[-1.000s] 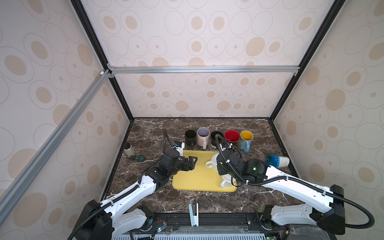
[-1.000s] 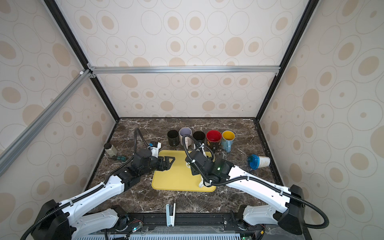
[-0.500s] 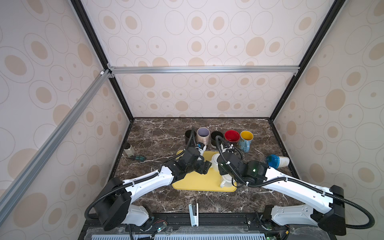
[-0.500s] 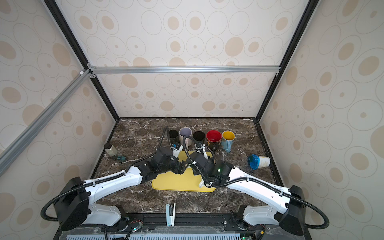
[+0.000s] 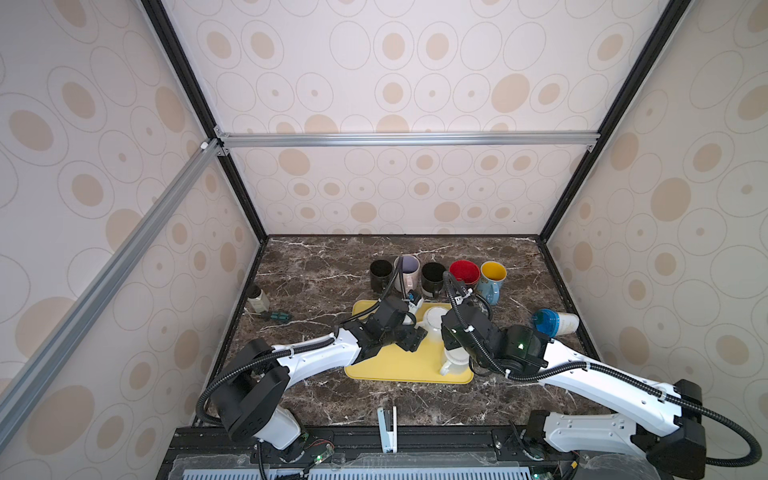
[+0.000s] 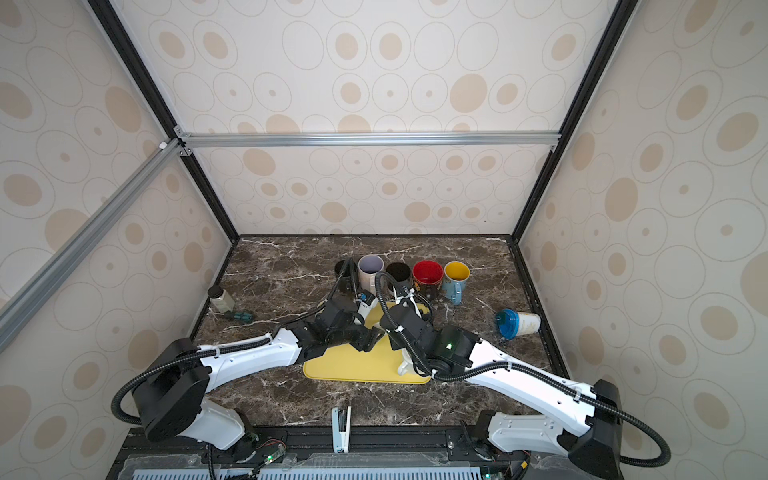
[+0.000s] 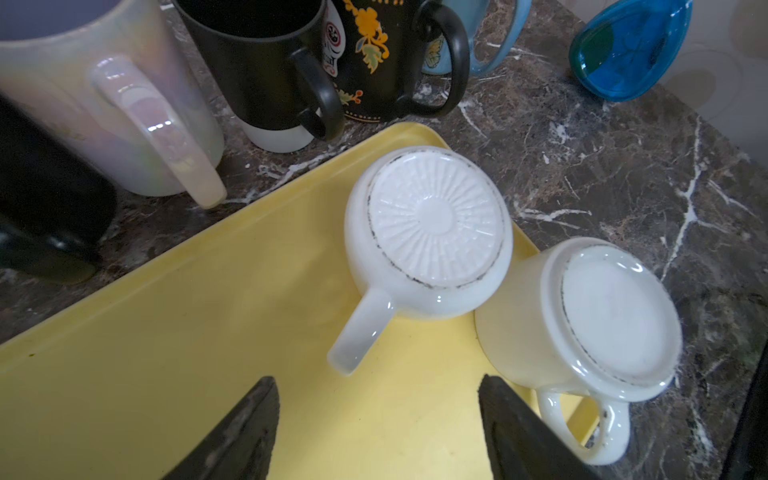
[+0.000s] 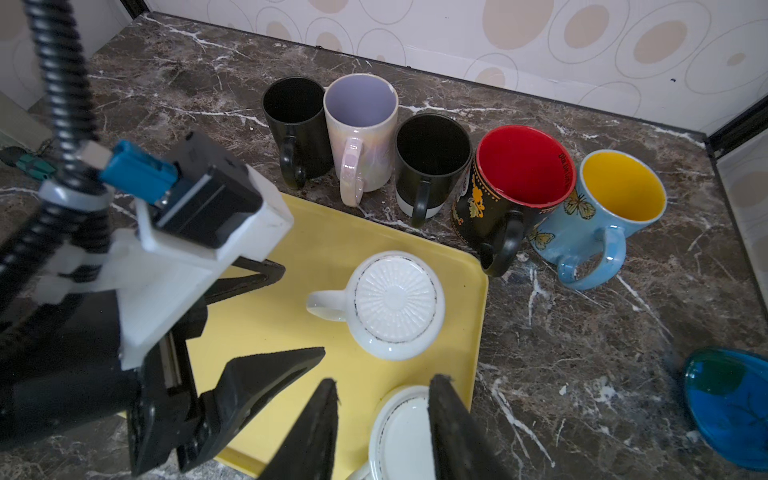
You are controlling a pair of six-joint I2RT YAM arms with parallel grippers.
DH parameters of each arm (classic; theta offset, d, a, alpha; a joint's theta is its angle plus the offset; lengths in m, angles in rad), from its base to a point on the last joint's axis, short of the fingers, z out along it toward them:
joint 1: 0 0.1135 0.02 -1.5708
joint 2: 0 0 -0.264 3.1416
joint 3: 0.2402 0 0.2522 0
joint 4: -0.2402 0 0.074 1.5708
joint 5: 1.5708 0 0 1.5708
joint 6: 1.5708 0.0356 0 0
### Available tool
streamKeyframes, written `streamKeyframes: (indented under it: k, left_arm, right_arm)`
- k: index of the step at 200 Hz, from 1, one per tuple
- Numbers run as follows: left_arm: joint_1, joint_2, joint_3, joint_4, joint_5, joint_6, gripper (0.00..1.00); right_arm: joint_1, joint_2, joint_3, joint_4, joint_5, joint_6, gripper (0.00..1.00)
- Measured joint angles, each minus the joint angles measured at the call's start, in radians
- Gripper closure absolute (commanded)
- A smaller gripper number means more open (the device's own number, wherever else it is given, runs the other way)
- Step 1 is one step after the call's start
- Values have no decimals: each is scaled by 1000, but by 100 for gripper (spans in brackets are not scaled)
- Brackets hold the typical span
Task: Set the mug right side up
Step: 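Move the left gripper over the farther white mug while the right hovers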
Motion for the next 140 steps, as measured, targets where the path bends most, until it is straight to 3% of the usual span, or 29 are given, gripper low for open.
streamKeyframes:
  k: [58,103,140]
  left_arm:
    - [0,87,6,29,50,35,27]
    - [0,87,6,53,91,40,41]
    - [-3,86,6,58,116,40,45]
  right_arm:
    - [1,-4,-16,14,-18,-13,69]
    - [1,-10,-26,27,-21,-14,69]
    - [1,-10,-26,37,-24,-17,69]
